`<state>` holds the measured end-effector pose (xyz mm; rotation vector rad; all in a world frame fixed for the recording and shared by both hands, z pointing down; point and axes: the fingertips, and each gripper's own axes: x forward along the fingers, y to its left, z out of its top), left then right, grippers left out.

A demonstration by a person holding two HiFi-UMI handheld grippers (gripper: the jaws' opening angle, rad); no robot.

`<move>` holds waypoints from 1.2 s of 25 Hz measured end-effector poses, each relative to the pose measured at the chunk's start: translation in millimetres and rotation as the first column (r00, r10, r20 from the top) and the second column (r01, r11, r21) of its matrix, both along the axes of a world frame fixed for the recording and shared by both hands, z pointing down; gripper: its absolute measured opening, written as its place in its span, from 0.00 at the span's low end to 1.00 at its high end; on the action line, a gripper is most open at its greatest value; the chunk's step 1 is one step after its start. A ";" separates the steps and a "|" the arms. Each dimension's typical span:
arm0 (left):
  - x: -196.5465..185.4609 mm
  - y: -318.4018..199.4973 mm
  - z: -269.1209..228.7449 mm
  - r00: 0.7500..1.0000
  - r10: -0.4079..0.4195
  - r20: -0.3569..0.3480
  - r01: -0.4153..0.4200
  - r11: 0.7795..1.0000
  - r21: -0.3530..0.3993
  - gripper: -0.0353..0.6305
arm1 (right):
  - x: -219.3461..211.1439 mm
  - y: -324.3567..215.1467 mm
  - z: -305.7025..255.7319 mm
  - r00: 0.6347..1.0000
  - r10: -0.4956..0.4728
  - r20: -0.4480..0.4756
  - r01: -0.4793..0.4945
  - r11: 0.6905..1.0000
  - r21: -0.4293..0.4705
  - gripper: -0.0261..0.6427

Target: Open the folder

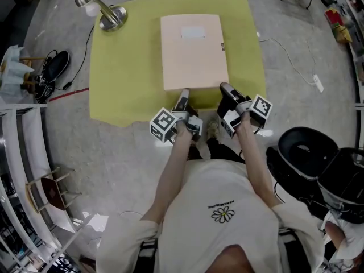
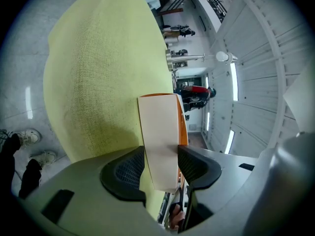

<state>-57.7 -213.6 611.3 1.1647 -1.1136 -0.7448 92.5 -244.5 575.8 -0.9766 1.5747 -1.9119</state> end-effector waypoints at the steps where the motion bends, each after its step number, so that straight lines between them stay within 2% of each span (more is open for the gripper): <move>1: 0.3 0.2 -0.4 1.000 0.001 0.000 -0.001 1.000 0.001 0.39 | 1.2 -0.5 -1.9 1.000 0.004 -0.017 -0.004 1.000 0.016 0.12; 4: 2.0 0.0 -4.0 1.000 0.004 0.005 -0.004 1.000 0.003 0.39 | 2.8 -2.3 -3.3 0.997 -0.001 -0.073 0.003 0.999 0.032 0.12; 7: 3.7 0.6 -4.4 1.000 0.014 0.009 -0.014 1.000 0.003 0.39 | 4.8 -1.6 2.4 0.999 0.031 -0.037 -0.031 1.000 -0.003 0.07; 9: 1.9 -0.1 -4.0 1.000 0.013 0.012 -0.013 1.000 0.004 0.38 | 3.8 -2.2 4.2 0.998 0.041 -0.051 -0.042 0.999 -0.007 0.07; 15: 1.9 -0.7 -3.0 1.000 0.009 0.014 -0.009 1.000 0.003 0.38 | 3.8 -2.3 -2.6 0.990 0.057 -0.132 -0.053 0.998 0.034 0.06; 18: -0.3 -1.2 -2.3 1.000 0.009 0.014 -0.009 1.000 0.002 0.38 | -0.7 -3.2 -19.1 0.969 0.025 -0.245 0.000 0.995 0.102 0.06; 21: -0.8 -1.4 -2.5 1.000 0.015 0.013 -0.015 1.000 -0.002 0.38 | -10.2 -7.8 -46.9 0.891 -0.025 -0.454 0.145 0.962 0.232 0.06; 23: 0.0 -1.6 -2.8 0.999 0.024 0.021 -0.024 1.000 -0.006 0.38 | -18.0 -9.2 -66.6 0.843 -0.026 -0.537 0.220 0.928 0.301 0.06; 27: 1.8 -5.6 -4.0 0.998 0.035 0.043 -0.035 0.999 -0.007 0.38 | -38.5 -9.7 -109.4 0.810 0.002 -0.587 0.300 0.858 0.417 0.06; 30: 2.9 -6.2 -4.9 0.997 0.037 0.067 -0.036 0.999 -0.012 0.39 | -52.1 -12.1 -126.4 0.787 0.014 -0.617 0.327 0.838 0.437 0.06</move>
